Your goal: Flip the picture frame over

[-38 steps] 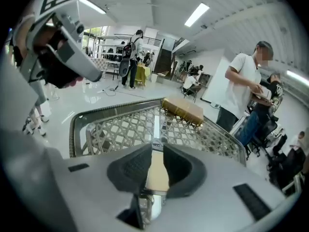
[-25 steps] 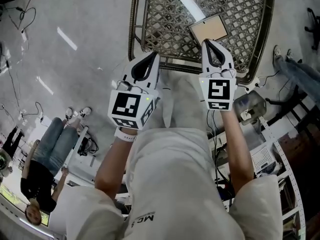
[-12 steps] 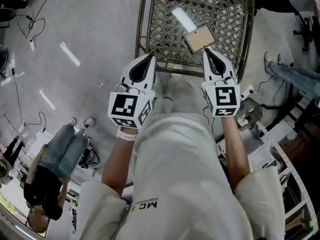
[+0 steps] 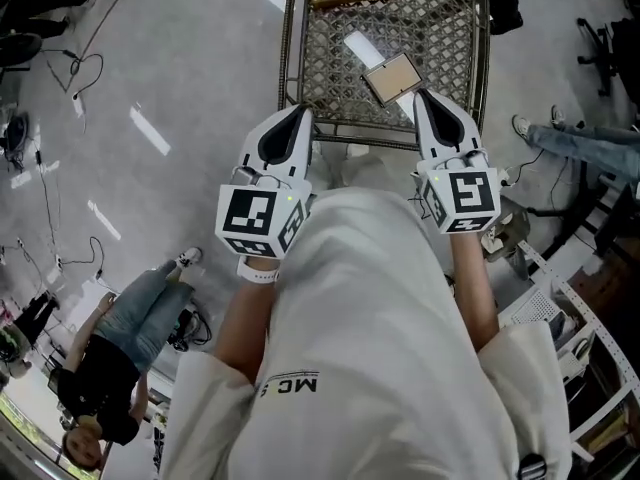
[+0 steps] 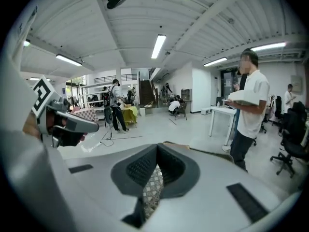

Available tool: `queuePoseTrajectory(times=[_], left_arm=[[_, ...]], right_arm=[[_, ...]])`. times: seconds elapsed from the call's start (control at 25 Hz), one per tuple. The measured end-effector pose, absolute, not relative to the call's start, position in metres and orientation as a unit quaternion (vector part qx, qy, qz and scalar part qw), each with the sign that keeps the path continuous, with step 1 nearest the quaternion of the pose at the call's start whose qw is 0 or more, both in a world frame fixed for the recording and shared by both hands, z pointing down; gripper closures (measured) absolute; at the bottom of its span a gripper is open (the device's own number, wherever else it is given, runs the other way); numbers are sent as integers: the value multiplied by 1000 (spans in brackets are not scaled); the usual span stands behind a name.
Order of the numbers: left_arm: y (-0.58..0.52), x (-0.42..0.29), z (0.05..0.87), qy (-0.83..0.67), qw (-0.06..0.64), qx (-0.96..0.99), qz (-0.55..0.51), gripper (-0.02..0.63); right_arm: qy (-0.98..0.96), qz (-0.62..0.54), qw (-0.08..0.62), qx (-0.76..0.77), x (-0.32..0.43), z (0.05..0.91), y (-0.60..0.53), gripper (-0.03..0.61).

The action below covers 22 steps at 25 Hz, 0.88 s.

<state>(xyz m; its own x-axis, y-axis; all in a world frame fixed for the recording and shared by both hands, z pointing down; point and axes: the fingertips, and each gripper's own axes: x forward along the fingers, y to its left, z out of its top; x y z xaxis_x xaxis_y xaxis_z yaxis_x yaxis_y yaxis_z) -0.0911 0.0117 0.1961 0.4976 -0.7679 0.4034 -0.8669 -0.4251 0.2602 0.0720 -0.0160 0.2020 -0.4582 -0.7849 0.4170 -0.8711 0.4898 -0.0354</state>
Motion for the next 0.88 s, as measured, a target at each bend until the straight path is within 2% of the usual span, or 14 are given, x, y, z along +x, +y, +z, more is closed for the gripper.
queuePoseTrajectory(times=[0.36, 0.88], left_arm=[[7, -83, 173, -476, 202, 850, 99, 591], [-2, -70, 158, -465, 183, 861, 99, 591]], right_arm=[[-843, 111, 130, 510, 79, 166, -14, 561], [-835, 126, 120, 522, 87, 164, -5, 561]])
